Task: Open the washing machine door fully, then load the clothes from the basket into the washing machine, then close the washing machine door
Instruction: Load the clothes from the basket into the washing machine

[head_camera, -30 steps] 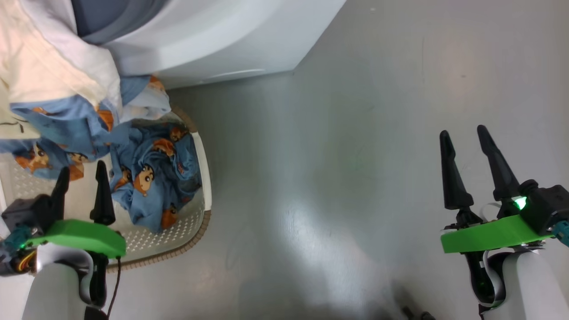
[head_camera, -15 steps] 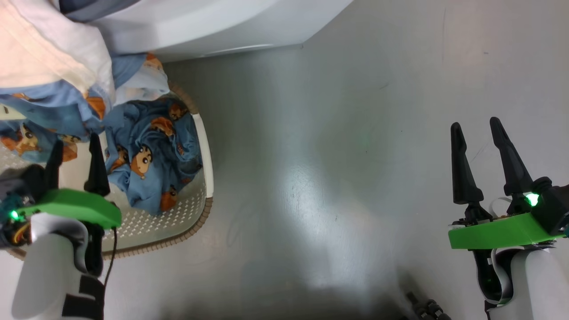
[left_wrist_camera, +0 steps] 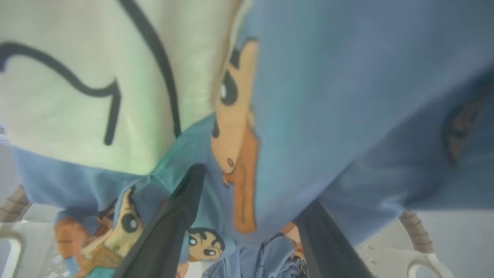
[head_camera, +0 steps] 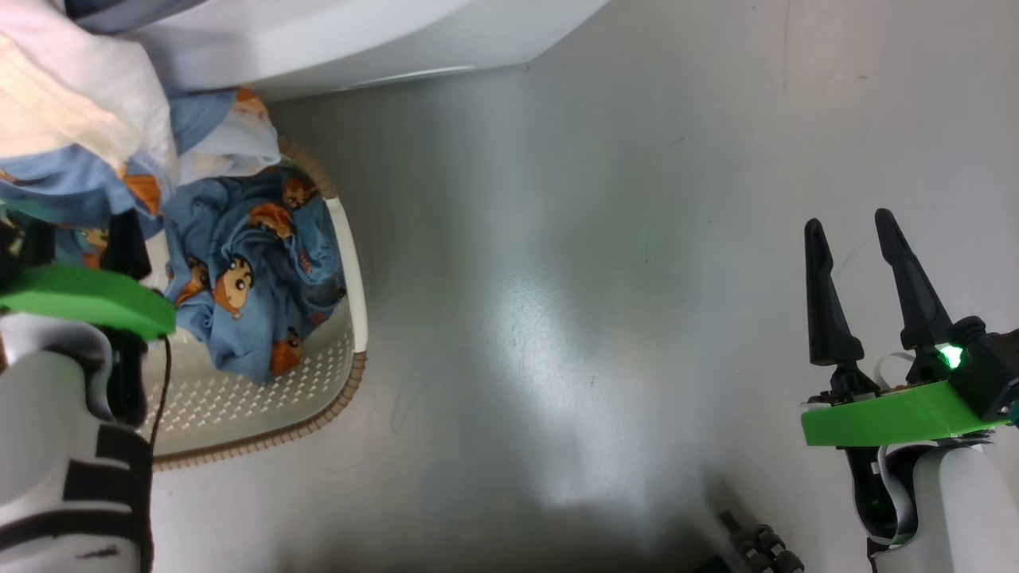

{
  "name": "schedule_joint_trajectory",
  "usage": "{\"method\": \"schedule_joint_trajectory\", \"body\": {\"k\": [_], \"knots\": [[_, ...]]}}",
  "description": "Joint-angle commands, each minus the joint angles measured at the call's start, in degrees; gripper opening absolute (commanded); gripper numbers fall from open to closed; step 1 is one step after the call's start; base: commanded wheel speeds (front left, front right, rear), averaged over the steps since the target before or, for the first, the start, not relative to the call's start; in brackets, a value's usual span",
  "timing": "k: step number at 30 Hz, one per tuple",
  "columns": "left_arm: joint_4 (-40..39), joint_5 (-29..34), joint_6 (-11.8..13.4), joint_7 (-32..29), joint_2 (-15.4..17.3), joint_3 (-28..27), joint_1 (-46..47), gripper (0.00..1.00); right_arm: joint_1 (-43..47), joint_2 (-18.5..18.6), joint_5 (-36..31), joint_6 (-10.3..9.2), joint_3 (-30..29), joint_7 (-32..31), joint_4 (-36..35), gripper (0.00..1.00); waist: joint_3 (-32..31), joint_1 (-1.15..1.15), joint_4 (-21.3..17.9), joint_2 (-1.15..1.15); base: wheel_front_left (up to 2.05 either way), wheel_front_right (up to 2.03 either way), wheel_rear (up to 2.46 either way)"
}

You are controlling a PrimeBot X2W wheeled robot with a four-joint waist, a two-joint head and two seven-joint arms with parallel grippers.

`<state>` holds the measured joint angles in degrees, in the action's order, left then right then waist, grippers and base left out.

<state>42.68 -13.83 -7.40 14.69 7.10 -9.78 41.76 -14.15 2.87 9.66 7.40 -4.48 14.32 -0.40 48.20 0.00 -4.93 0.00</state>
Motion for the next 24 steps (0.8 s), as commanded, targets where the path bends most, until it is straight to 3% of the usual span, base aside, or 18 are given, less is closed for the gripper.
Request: {"method": "schedule_joint_trajectory", "body": {"k": [1,2,4,11,24], "knots": [[-0.3,-0.7,-0.1,0.3,2.5,-1.1,-0.5,1.00,1.4,0.0,0.1,0.09,1.3,0.7,-1.2,1.00,0.0,0.00,-0.2,0.00,0.00,0.00,0.00],[0.4,-1.6,-0.1,0.3,2.5,-1.0,0.1,0.83,1.4,0.0,0.2,0.09,1.3,0.7,-1.1,1.00,0.0,0.00,-0.2,0.00,0.00,0.00,0.00],[1.4,-3.1,-0.1,0.3,2.9,0.0,1.1,0.00,1.3,0.0,0.3,0.09,1.4,0.7,-1.0,1.00,-0.1,0.00,-0.4,0.00,0.00,0.00,0.00],[0.2,-8.6,-0.1,0.3,4.1,4.3,0.8,0.00,0.8,0.0,1.0,0.09,1.2,0.7,-0.7,1.00,-1.7,0.00,0.0,0.00,0.00,0.00,0.00],[-13.4,-9.5,-0.1,0.3,3.4,5.0,-8.0,0.00,0.0,0.0,2.1,0.09,2.3,0.7,1.5,1.00,-7.0,0.00,1.4,0.00,0.00,0.00,0.00]]}}
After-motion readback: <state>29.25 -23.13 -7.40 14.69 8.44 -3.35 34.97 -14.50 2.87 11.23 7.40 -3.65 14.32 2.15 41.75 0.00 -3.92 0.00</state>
